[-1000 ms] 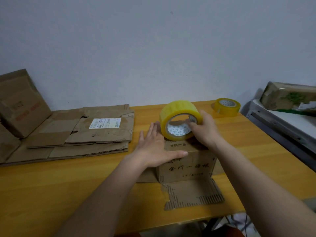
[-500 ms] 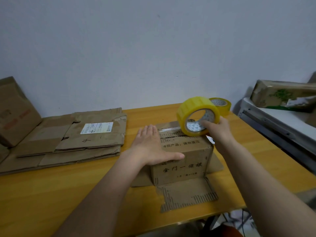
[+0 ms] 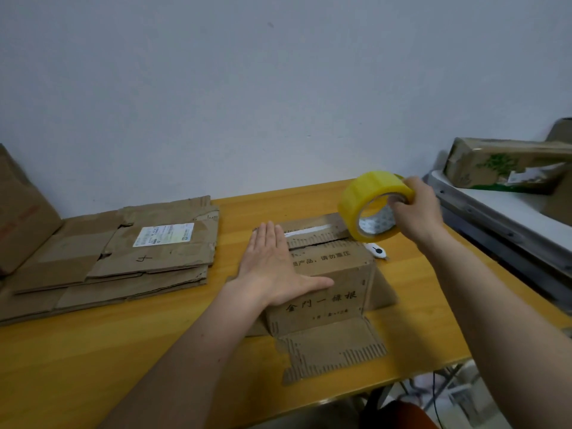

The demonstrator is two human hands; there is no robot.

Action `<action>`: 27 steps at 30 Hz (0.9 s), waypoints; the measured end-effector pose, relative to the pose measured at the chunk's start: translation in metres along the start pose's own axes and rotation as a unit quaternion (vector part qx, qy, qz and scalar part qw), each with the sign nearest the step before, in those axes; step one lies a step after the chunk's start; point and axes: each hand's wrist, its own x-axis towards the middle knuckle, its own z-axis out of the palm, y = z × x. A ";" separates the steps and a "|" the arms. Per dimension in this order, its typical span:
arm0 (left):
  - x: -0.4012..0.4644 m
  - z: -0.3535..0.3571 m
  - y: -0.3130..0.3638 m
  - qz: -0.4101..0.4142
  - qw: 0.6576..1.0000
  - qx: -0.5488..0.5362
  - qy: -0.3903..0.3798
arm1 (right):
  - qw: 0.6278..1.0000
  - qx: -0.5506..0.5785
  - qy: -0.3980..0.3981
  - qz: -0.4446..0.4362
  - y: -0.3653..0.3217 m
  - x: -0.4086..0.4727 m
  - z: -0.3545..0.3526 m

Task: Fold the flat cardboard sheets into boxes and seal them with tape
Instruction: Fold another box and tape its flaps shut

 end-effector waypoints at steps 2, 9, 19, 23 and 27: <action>0.001 0.000 0.000 0.005 1.000 -0.001 -0.001 | 0.997 -0.072 0.009 0.000 0.015 0.001 -0.011; 0.001 -0.002 0.000 0.005 1.000 -0.001 -0.016 | 0.998 -0.049 -0.015 0.036 0.051 -0.011 0.004; 0.018 -0.024 -0.009 0.133 0.990 0.021 -0.051 | 0.983 0.092 -0.145 0.070 0.066 -0.043 -0.004; 0.026 -0.018 0.016 0.084 0.992 0.020 -0.096 | 0.917 0.167 -0.349 0.096 0.049 -0.059 -0.023; 0.041 -0.015 0.019 0.147 0.987 -0.032 -0.052 | 0.873 0.297 -0.360 0.141 0.038 -0.075 -0.027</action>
